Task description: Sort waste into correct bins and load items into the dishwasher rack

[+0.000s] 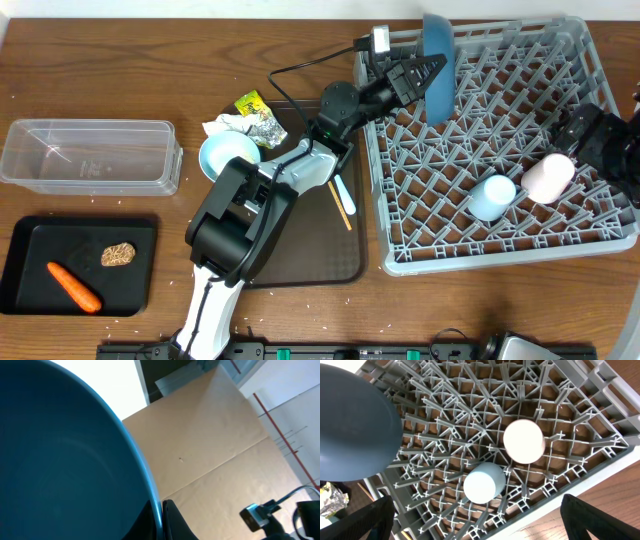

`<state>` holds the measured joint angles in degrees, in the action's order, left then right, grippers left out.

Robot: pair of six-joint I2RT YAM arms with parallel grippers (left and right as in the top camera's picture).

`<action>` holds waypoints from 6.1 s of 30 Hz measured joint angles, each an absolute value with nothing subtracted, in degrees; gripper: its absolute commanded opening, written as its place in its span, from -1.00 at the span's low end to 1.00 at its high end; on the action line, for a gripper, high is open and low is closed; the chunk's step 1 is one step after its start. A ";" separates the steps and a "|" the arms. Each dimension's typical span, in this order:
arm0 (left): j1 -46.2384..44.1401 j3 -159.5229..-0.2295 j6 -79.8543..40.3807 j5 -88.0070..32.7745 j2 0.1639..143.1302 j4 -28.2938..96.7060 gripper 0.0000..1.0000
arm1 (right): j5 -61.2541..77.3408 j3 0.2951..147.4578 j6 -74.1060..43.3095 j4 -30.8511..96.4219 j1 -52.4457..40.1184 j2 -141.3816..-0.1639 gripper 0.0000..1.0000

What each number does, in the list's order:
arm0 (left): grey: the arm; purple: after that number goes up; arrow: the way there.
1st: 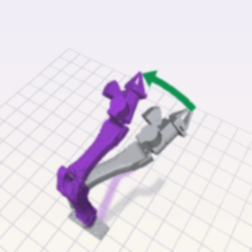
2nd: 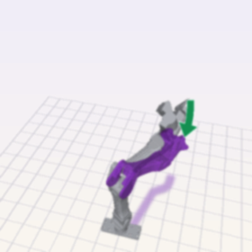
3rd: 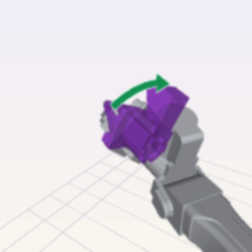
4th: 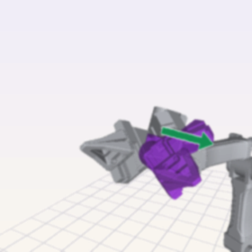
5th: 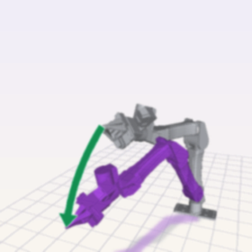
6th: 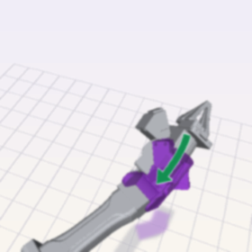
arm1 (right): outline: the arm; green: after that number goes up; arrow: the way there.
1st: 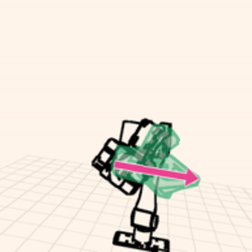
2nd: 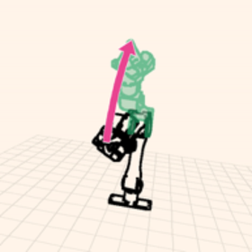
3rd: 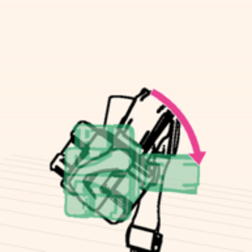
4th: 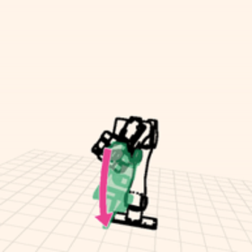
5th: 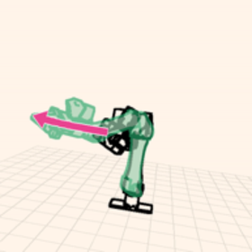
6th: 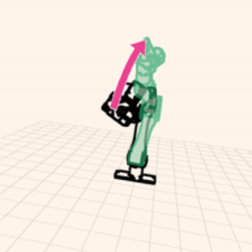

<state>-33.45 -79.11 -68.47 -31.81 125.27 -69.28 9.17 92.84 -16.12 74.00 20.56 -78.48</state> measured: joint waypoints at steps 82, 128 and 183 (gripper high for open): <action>-19.22 -79.75 -9.08 -4.08 84.42 36.40 0.83 | 9.15 92.84 -16.10 75.16 20.56 -78.48 0.98; -17.89 -78.83 -10.13 13.98 115.92 43.55 -0.88 | 9.17 92.84 -16.10 78.52 20.56 -78.48 0.99; 54.02 -49.12 -8.93 -42.39 77.82 33.98 -0.88 | 9.17 92.84 -16.10 77.76 20.56 -78.48 0.99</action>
<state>54.02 -49.12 -8.93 -42.39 77.82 33.98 9.17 92.84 -16.10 77.76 20.56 -78.48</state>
